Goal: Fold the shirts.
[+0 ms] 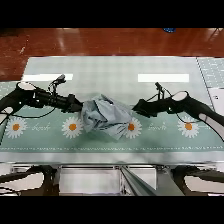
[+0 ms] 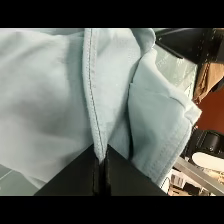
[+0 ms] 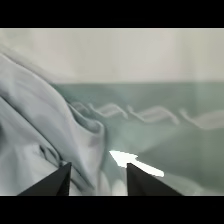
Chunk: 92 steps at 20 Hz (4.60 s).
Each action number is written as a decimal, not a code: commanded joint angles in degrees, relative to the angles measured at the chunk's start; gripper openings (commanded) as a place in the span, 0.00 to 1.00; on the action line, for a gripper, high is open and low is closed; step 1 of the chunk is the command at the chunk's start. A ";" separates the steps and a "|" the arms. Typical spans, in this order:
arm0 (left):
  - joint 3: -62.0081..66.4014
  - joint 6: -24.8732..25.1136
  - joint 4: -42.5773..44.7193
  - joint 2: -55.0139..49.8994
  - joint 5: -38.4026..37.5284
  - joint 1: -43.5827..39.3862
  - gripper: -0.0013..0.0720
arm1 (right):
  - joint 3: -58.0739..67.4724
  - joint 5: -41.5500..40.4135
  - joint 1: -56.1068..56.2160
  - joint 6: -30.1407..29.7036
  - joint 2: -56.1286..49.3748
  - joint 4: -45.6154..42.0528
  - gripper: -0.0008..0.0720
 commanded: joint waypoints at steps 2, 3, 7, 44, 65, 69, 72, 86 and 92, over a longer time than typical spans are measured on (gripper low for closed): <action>0.15 -0.09 1.42 -0.07 -0.59 0.50 0.04 | 8.28 6.49 1.07 -2.71 -8.63 2.36 0.57; 0.15 -0.09 1.40 -0.09 -0.37 0.50 0.04 | 9.05 6.91 1.81 -2.73 -9.42 1.99 0.55; 0.15 -0.11 1.44 -0.09 -0.04 0.50 0.04 | 10.99 5.77 4.79 -3.78 -10.27 2.01 0.04; 21.35 -34.88 64.13 52.19 -7.39 -8.04 0.04 | 20.90 37.27 -2.38 30.12 59.95 -63.67 0.04; 35.34 -31.63 44.39 -6.43 5.16 -3.69 0.71 | 7.21 10.12 -25.35 18.45 15.87 -46.03 0.57; 27.19 -24.37 43.43 2.49 2.97 4.20 0.71 | 5.51 15.13 -35.91 17.49 20.79 -47.60 0.57; 7.15 -25.55 31.78 11.87 7.91 9.99 0.71 | -4.09 13.40 -43.65 14.21 22.86 -35.56 0.57; -21.81 -18.97 13.79 15.65 12.11 13.77 0.71 | -11.47 19.43 -44.83 -2.47 23.10 -20.22 0.57; -21.79 -18.88 12.15 8.68 14.03 3.13 0.71 | -11.47 19.56 -44.85 -1.73 23.10 -20.28 0.57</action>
